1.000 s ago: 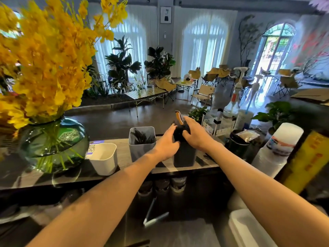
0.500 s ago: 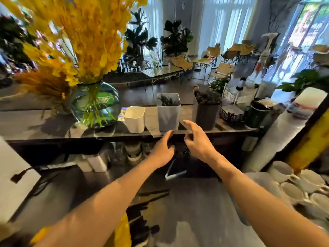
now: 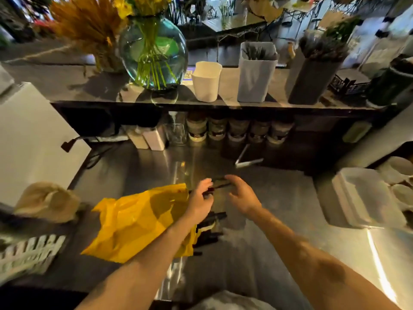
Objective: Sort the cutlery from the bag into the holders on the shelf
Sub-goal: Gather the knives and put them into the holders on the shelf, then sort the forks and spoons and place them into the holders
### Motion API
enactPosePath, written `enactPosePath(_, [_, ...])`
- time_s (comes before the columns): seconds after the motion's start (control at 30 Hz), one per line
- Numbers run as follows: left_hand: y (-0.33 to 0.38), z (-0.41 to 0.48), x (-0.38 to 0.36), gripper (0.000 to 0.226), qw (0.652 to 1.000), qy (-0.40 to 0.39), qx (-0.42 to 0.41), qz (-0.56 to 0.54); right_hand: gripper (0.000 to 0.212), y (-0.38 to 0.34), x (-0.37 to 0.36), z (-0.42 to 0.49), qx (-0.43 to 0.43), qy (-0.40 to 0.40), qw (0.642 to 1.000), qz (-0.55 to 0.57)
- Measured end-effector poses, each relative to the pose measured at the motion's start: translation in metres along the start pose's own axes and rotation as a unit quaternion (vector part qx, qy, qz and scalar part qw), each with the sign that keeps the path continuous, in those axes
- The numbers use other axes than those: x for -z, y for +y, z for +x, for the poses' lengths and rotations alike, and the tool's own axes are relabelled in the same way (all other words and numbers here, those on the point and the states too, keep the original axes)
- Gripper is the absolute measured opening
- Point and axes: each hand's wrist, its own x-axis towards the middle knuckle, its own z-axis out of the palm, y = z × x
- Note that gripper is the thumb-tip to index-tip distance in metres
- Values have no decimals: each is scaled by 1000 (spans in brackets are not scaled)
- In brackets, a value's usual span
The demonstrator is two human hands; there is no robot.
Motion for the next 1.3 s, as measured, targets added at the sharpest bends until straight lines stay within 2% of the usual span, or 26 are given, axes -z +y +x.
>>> enactPosePath(0.17, [-65, -30, 11, 46, 996, 0, 74, 45, 53, 13, -47, -11, -40, -58, 998, -4])
enactPosePath(0.37, [-104, -44, 16, 48, 987, 24, 91, 132, 47, 26, -85, -10, -42, -118, 992, -23])
enactPosePath(0.4, [-107, -48, 15, 49, 985, 17, 87, 150, 50, 30, -91, -10, -45, -126, 990, -42])
enactPosePath(0.47, [-119, -50, 18, 54, 977, -7, 77, 199, 72, 40, -108, -4, -34, -147, 981, -119])
enactPosePath(0.57, [-134, -49, 26, 66, 949, -64, 33, 307, 92, 37, -119, -3, 10, -196, 957, -213])
enactPosePath(0.67, [-144, -45, 32, 74, 922, -93, -3, 376, 95, 31, -131, -3, 21, -207, 951, -228])
enactPosePath(0.8, [-143, -43, 42, 74, 928, -89, 8, 361, 97, 17, -148, -4, 28, -193, 958, -209])
enactPosePath(0.87, [-139, -47, 51, 69, 932, -87, 10, 352, 90, 7, -151, 0, 38, -188, 958, -213])
enactPosePath(0.97, [-136, -63, 66, 55, 961, -26, 40, 272, 78, -13, -156, 16, 75, -194, 955, -212])
enactPosePath(1.07, [-137, -89, 73, 41, 968, 96, 64, 221, 74, -29, -166, 44, 115, -194, 952, -208])
enactPosePath(1.13, [-142, -106, 71, 28, 952, 206, 81, 213, 72, -45, -177, 66, 143, -206, 944, -214])
enactPosePath(1.17, [-142, -113, 68, 18, 940, 251, 124, 193, 73, -51, -183, 76, 151, -214, 940, -217])
enactPosePath(1.2, [-146, -118, 64, 10, 926, 289, 203, 133, 75, -60, -193, 86, 161, -224, 935, -222])
enactPosePath(1.27, [-155, -117, 53, 34, 878, 318, 359, 9, 80, -70, -205, 103, 171, -229, 928, -239])
enactPosePath(1.3, [-160, -115, 48, 51, 859, 322, 395, -51, 82, -74, -209, 109, 174, -230, 926, -245])
